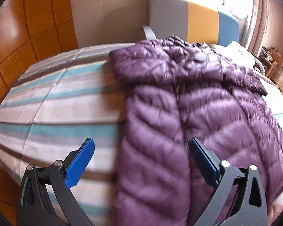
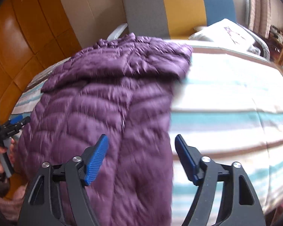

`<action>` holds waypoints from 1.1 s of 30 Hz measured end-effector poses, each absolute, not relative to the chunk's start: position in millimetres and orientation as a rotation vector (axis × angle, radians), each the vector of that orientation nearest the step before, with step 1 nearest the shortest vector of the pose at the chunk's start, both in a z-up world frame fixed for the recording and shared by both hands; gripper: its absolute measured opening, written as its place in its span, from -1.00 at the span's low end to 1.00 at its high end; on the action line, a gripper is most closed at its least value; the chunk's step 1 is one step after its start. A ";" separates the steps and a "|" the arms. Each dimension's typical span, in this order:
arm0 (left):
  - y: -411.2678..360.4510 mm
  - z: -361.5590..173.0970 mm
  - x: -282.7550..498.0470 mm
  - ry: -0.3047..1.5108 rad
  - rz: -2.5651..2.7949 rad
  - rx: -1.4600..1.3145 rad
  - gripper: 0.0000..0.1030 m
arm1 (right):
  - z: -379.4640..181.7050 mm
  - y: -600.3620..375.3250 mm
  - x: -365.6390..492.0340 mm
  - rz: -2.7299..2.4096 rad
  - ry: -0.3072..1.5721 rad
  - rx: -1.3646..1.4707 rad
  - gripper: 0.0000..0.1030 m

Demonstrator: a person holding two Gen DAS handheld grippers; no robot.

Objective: Fold large clothes
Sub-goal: 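Move both open tools over the jacket hem to reposition, then grasp the jacket hem with both tools and lift it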

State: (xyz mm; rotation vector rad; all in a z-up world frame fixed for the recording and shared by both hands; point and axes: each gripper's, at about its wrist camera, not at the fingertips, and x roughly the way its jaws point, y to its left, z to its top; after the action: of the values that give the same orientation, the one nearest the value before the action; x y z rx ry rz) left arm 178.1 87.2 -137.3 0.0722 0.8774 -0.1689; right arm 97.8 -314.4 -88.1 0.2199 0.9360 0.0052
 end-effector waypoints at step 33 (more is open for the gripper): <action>104.3 -140.9 93.2 0.865 -0.382 0.002 -0.90 | -108.9 -297.7 30.6 0.222 0.895 0.297 -0.88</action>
State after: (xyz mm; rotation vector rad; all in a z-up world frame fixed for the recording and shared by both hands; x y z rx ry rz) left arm 93.2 104.3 -140.9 0.0019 0.8651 -0.3816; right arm 30.6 -297.7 -108.9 0.2966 0.8946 0.2220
